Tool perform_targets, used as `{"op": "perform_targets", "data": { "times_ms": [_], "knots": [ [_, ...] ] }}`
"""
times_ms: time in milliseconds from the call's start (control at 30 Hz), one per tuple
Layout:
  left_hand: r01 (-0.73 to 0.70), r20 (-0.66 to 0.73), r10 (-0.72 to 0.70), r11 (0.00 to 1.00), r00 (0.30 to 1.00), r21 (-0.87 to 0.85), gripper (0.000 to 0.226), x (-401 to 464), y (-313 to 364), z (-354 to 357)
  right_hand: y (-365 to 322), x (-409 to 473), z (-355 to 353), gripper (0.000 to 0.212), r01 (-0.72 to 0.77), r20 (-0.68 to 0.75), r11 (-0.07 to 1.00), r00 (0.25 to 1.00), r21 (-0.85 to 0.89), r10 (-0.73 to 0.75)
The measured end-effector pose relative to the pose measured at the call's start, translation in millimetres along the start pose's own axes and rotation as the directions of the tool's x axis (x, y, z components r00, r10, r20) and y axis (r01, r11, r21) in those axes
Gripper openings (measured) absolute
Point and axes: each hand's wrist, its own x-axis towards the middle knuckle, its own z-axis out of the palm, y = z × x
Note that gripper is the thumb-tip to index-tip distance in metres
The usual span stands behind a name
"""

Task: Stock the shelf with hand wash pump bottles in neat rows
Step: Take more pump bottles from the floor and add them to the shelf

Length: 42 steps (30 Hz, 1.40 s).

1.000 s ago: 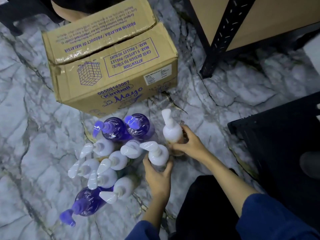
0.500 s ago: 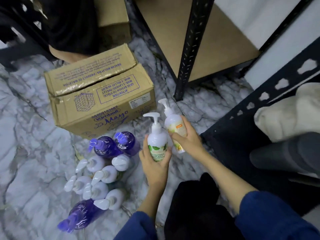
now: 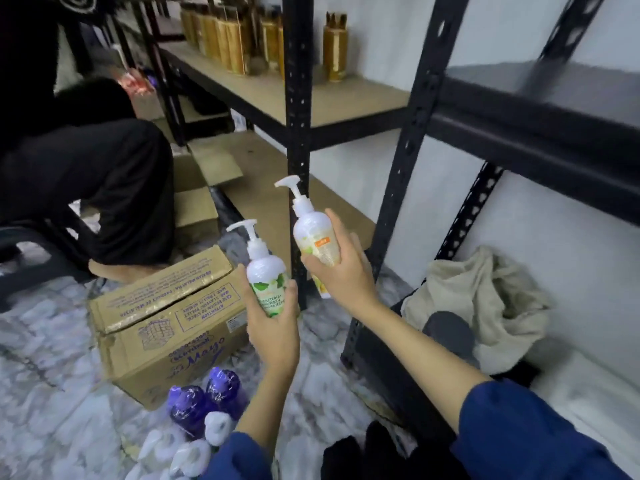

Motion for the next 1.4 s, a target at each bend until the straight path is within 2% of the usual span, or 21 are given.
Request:
{"op": "perform_targets", "data": {
  "times_ms": [100, 267, 367, 500, 733, 900, 967, 1067, 1167, 1300, 1400],
  "knots": [
    [-0.138, 0.020, 0.140, 0.986, 0.990, -0.092, 0.074, 3.9, 50.2, -0.4, -49.6, -0.3, -37.2, 0.076, 0.076, -0.101, 0.997, 0.992, 0.000, -0.075],
    [-0.195, 0.083, 0.223, 0.946, 0.971, -0.260, 0.074, -3.6, 131.4, 3.6, -117.0, -13.7, -100.8, 0.078, 0.173, -0.231, 0.985, 0.958, -0.001, -0.169],
    [-0.250, 0.110, 0.292, 0.923, 0.950, -0.293, 0.074, -18.3, 178.2, 9.5, -146.0, -27.7, -142.3, 0.078, 0.236, -0.330, 0.970, 0.913, -0.054, -0.240],
    [-0.311, 0.159, 0.390, 0.875, 0.907, -0.372, 0.073, -48.8, 233.9, 21.2, -168.0, -49.8, -197.6, 0.075, 0.249, -0.460, 0.962, 0.846, -0.109, -0.271],
    [-0.270, 0.287, 0.511, 0.759, 0.810, -0.592, 0.069, -118.0, 300.3, 61.4, -175.1, -99.5, -291.1, 0.075, 0.198, -0.677, 0.961, 0.682, -0.194, -0.277],
    [-0.195, 0.381, 0.523, 0.748, 0.763, -0.635, 0.071, -174.9, 331.1, 93.7, -159.2, -134.7, -343.6, 0.078, 0.114, -0.797, 0.958, 0.534, -0.262, -0.282],
    [-0.186, 0.417, 0.533, 0.751, 0.736, -0.633, 0.072, -193.5, 340.6, 104.9, -150.9, -147.4, -361.6, 0.076, 0.081, -0.823, 0.961, 0.501, -0.264, -0.268],
    [-0.173, 0.483, 0.539, 0.771, 0.690, -0.613, 0.073, -212.6, 348.4, 120.0, -138.6, -159.2, -380.8, 0.074, 0.073, -0.839, 0.970, 0.490, -0.230, -0.236],
    [-0.161, 0.525, 0.520, 0.797, 0.674, -0.582, 0.074, -220.0, 351.7, 134.4, -132.0, -160.8, -388.2, 0.073, 0.037, -0.845, 0.971, 0.486, -0.235, -0.222],
    [-0.182, 0.580, 0.518, 0.823, 0.629, -0.538, 0.074, -216.4, 356.3, 152.2, -125.4, -149.7, -387.0, 0.074, 0.007, -0.824, 0.977, 0.535, -0.213, -0.184],
    [-0.211, 0.618, 0.540, 0.824, 0.572, -0.526, 0.074, -209.9, 358.0, 161.8, -118.6, -136.5, -385.4, 0.074, -0.037, -0.805, 0.961, 0.556, -0.275, -0.209]
  ]
}}
